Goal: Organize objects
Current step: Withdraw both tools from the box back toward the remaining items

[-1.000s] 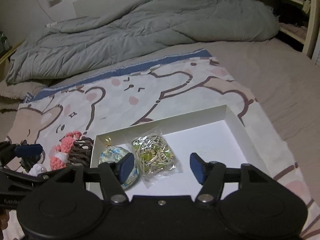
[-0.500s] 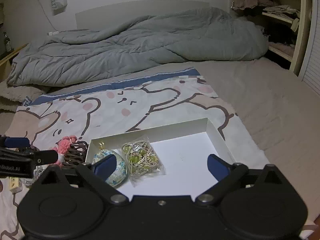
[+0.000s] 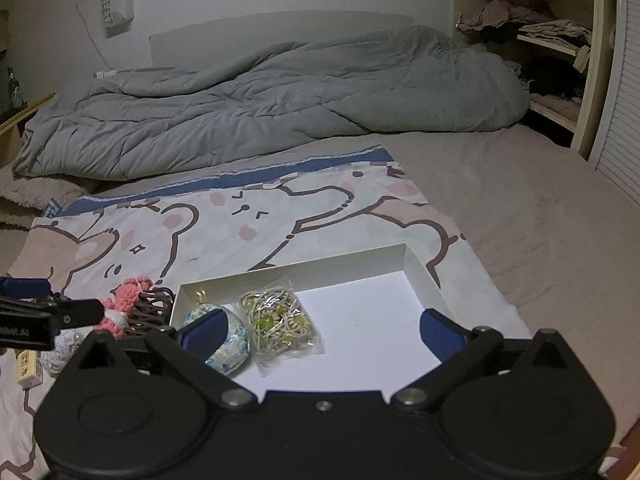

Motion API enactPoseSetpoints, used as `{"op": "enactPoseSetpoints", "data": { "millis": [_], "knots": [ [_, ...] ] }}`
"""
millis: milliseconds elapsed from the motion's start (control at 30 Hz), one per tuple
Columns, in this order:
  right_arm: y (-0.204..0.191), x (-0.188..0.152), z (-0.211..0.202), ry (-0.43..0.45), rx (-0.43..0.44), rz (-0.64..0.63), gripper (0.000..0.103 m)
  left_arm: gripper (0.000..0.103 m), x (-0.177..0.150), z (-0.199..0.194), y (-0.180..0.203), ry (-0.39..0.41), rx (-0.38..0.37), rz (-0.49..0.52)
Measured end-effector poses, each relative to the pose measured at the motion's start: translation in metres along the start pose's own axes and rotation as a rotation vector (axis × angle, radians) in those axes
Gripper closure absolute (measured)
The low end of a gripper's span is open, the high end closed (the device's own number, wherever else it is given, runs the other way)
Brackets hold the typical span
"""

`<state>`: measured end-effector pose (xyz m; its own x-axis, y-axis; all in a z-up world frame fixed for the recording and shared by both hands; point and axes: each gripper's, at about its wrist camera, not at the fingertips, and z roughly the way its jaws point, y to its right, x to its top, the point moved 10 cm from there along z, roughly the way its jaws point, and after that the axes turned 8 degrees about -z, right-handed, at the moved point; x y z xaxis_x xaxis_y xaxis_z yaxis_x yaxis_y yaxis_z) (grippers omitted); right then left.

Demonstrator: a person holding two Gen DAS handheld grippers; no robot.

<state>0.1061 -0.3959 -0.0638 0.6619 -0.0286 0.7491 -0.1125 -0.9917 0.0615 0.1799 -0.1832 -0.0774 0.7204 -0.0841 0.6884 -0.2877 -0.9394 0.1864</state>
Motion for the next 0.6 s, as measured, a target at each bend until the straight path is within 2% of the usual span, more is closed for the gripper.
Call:
{"op": "enactPoseSetpoints", "data": {
  "millis": [267,600],
  "knots": [
    [-0.027,0.008,0.008,0.01,0.028,-0.02,0.0,0.0,0.007,-0.011,-0.038,0.022,0.055,-0.021],
    [-0.08,0.021,0.022,0.016,0.087,-0.066,0.0,0.0,0.009,-0.032,-0.1,0.045,0.126,-0.084]
  ]
}}
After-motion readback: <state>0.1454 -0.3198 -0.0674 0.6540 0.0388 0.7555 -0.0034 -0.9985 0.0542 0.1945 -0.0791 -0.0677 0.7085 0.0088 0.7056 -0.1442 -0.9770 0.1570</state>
